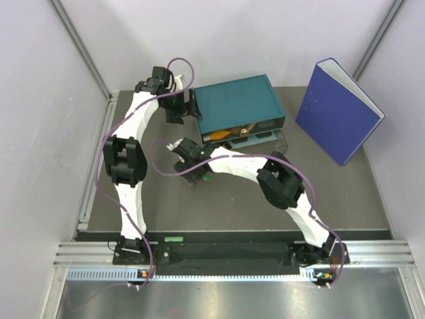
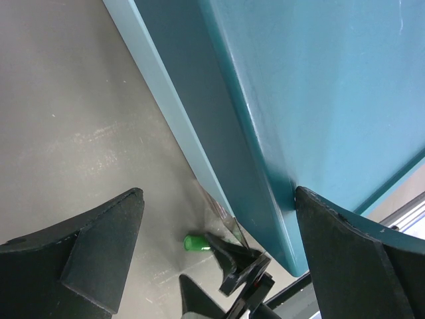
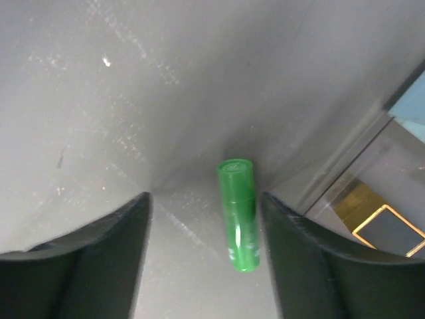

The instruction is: Organize the makeup

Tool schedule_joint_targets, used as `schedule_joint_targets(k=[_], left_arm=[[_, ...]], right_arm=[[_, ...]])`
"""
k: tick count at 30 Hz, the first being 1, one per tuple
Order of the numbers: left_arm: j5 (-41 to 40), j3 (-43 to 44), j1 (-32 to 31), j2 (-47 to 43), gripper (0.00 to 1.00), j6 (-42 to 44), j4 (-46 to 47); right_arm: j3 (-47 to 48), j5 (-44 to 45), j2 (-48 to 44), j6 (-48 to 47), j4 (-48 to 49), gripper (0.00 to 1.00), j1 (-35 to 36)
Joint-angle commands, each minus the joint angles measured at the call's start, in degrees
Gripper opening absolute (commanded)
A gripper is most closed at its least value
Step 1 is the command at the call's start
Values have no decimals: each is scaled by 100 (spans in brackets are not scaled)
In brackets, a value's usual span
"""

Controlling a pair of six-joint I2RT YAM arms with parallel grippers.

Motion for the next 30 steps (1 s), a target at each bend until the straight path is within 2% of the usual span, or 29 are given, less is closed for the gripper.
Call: schedule_joint_targets(k=[1, 3, 4, 7, 13, 18, 26, 30], left_arm=[[-407, 18, 183, -17, 99, 176, -91], [-398, 18, 183, -17, 99, 167, -91], [-398, 18, 183, -17, 99, 167, -83], [-407, 27, 183, -26, 99, 167, -91], [-451, 10, 183, -35, 99, 175, -118], [-399, 10, 183, -17, 99, 158, -109], [-363, 10, 183, 9, 99, 140, -83], [-354, -8, 183, -8, 99, 158, -83]], right_arm=[[-239, -309, 72, 84, -248, 44, -122], [-327, -405, 46, 58, -240, 29, -140], [-345, -423, 37, 32, -248, 15, -140], [-416, -503, -16, -38, -249, 0, -148], [-591, -942, -516, -109, -82, 0, -140], [-959, -1275, -1298, -284, 164, 0, -140], [-1268, -592, -2458, -531, 551, 0, -219], [-1198, -327, -2582, -557, 639, 0, -481]])
